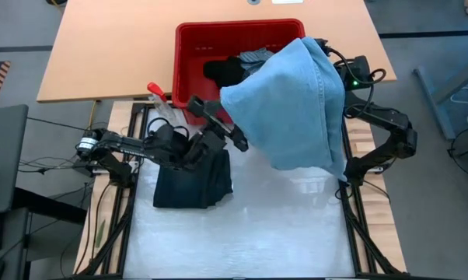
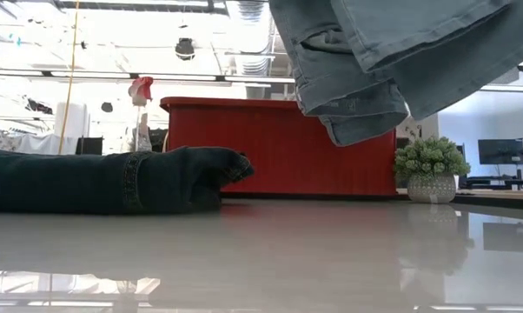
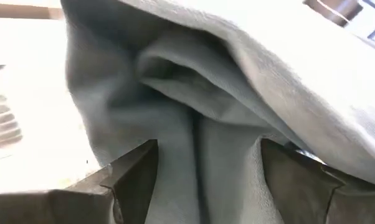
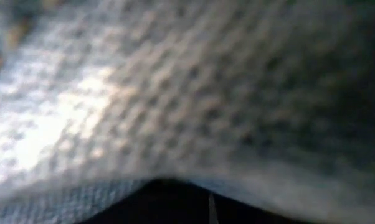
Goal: Fold Laundry from Bin
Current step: Fold the light blue pants
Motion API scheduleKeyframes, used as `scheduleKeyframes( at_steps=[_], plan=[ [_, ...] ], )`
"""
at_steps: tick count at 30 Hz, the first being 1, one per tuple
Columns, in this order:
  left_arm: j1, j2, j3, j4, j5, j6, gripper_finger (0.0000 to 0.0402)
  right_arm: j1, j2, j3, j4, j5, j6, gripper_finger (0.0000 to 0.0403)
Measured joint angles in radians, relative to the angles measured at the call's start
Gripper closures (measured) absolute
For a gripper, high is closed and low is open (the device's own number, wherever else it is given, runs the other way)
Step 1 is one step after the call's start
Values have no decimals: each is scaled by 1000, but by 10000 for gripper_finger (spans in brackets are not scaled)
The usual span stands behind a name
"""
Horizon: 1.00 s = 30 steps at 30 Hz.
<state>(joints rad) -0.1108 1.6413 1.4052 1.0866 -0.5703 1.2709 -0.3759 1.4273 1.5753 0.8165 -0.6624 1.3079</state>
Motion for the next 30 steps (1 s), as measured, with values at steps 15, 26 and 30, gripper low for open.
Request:
scheduleKeyframes(
  at_steps=[15,26,30],
  plan=[
    [-18,0,0,325,63,166,136,10,0,0,-4,34,0,372],
    [-19,1,0,173,27,216,136,12,0,0,-49,58,-53,371],
    [-44,2,0,318,-52,345,136,0,-2,0,-42,56,-53,372]
  ],
)
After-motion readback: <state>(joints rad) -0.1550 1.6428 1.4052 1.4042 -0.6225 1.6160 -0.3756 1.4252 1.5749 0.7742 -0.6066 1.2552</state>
